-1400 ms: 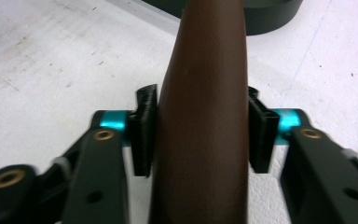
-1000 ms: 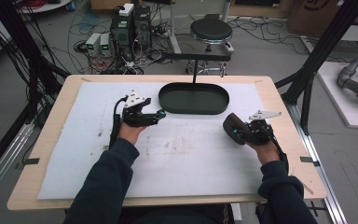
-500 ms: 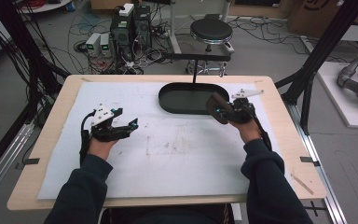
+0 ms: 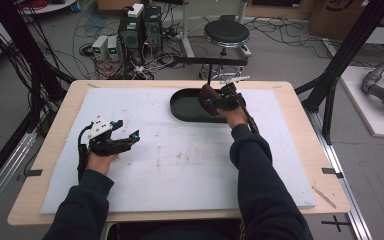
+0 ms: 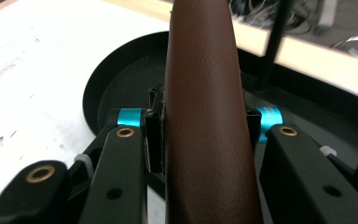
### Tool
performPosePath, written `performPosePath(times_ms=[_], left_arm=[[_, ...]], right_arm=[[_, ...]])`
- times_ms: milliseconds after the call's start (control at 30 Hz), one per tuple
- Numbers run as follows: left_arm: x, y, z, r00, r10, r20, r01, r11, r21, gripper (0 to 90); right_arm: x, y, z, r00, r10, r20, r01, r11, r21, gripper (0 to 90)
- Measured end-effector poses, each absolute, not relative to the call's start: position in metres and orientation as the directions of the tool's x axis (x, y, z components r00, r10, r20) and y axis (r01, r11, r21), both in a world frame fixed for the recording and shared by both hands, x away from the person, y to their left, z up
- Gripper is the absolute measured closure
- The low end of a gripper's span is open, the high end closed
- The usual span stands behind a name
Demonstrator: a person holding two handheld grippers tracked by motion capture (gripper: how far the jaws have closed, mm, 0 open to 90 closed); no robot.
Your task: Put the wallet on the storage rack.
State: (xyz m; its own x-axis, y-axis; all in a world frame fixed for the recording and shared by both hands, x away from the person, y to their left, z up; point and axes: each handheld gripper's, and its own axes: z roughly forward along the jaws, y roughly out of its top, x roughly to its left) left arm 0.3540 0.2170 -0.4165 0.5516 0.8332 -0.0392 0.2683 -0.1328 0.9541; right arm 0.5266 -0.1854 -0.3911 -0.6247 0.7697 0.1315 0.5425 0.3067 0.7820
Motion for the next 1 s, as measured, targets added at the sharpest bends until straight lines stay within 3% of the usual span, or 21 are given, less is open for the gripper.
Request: performPosePath(times_ms=[200, 400, 533, 633, 733, 833, 1000], left_arm=[[0.355, 0.215, -0.420, 0.558, 0.829, -0.039, 0.279, -0.143, 0.950, 24.0], [0.355, 0.216, -0.420, 0.555, 0.831, -0.041, 0.277, -0.139, 0.951, 24.0], [0.355, 0.216, -0.420, 0.552, 0.833, -0.041, 0.277, -0.137, 0.951, 24.1], [0.355, 0.218, -0.419, 0.558, 0.828, -0.052, 0.274, -0.125, 0.953, 25.3], [0.357, 0.220, -0.417, 0.556, 0.829, -0.060, 0.273, -0.114, 0.955, 25.2], [0.358, 0.225, -0.415, 0.548, 0.833, -0.071, 0.267, -0.094, 0.959, 21.7], [0.360, 0.233, -0.414, 0.531, 0.844, -0.077, 0.272, -0.084, 0.959, 19.4]], right_arm=[[0.542, -0.171, -0.413, -0.589, 0.775, 0.228, 0.587, 0.217, 0.780, 64.0], [0.541, -0.184, -0.410, -0.506, 0.856, 0.110, 0.552, 0.223, 0.803, 45.1], [0.533, -0.208, -0.393, -0.484, 0.870, 0.088, 0.531, 0.212, 0.821, 40.1], [0.522, -0.228, -0.381, -0.460, 0.883, 0.093, 0.533, 0.191, 0.825, 34.5], [0.503, -0.245, -0.370, -0.490, 0.871, 0.026, 0.488, 0.249, 0.836, 31.3], [0.482, -0.256, -0.362, -0.518, 0.855, -0.028, 0.490, 0.323, 0.810, 19.5], [0.441, -0.281, -0.360, -0.553, 0.831, -0.065, 0.411, 0.340, 0.846, 19.6]])
